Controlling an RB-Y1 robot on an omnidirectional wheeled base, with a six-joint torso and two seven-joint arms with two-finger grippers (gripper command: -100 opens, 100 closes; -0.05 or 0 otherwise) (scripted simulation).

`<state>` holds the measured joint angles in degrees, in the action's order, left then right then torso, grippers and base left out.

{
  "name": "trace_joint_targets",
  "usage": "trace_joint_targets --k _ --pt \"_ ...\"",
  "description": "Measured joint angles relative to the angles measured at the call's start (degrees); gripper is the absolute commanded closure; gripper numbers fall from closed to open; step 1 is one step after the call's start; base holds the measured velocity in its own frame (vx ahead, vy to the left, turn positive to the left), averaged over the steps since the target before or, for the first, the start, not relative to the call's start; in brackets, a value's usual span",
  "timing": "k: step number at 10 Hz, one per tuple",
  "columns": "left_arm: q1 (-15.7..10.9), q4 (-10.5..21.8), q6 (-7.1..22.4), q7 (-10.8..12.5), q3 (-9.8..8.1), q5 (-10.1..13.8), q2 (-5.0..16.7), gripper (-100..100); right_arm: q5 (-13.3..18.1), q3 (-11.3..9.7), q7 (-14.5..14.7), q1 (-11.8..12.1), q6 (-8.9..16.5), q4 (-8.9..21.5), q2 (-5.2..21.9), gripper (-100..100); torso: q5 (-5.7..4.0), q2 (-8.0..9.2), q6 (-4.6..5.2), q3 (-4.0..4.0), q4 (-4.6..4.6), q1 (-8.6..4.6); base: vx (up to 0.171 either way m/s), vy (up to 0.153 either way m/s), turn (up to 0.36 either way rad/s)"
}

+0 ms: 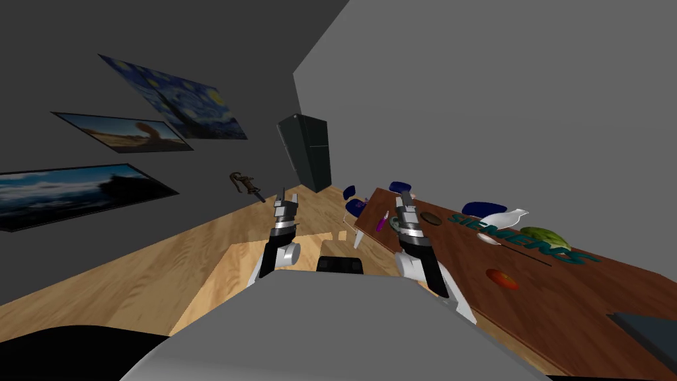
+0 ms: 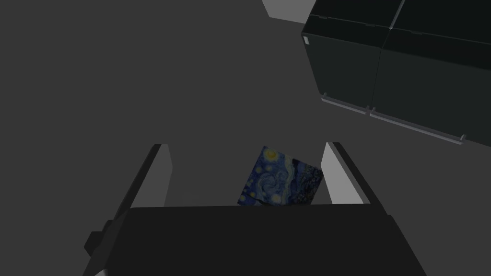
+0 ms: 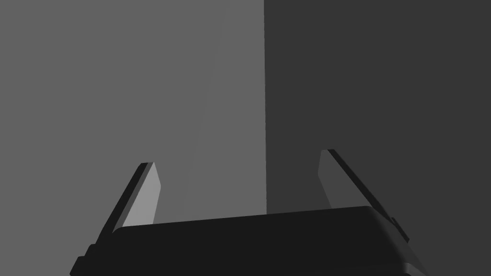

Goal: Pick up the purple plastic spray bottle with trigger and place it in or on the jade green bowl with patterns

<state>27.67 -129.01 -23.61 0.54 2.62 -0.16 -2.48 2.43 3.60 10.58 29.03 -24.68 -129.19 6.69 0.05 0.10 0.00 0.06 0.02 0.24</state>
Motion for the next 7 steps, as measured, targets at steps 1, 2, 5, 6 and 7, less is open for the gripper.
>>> trace_joint_targets --k 1,2,5,6,7 --pt "0.00 0.00 0.00 0.00 0.00 0.00 0.00 0 0.65 0.03 1.07 0.29 0.71 1.10 0.84 -100 0.02 -0.04 0.00 -0.02 -0.01 0.05 -0.023 0.072 -0.066" --pt "0.00 0.00 0.00 0.00 0.00 0.00 0.00 0 1.39 0.36 2.29 -1.14 2.46 2.75 1.72 -100 0.01 -0.04 -0.01 -0.03 -0.01 0.03 -0.028 0.073 -0.049" --pt "0.00 0.00 0.00 0.00 0.00 0.00 0.00 0 3.38 0.39 5.54 -1.50 4.82 6.16 2.62 -100 0.00 -0.08 0.00 -0.05 -0.02 -0.04 -0.011 0.060 -0.046" --pt "0.00 0.00 0.00 0.00 0.00 0.00 0.00 0 4.05 1.00 6.57 -2.34 6.06 7.98 3.30 -100 0.00 -0.08 0.00 -0.04 -0.02 -0.01 -0.016 0.081 -0.077" --pt "0.00 0.00 0.00 0.00 0.00 0.00 0.00 0 4.87 1.55 7.85 -2.94 7.08 10.11 3.84 -100 0.01 -0.07 0.00 -0.04 -0.02 0.04 -0.008 0.063 -0.031"
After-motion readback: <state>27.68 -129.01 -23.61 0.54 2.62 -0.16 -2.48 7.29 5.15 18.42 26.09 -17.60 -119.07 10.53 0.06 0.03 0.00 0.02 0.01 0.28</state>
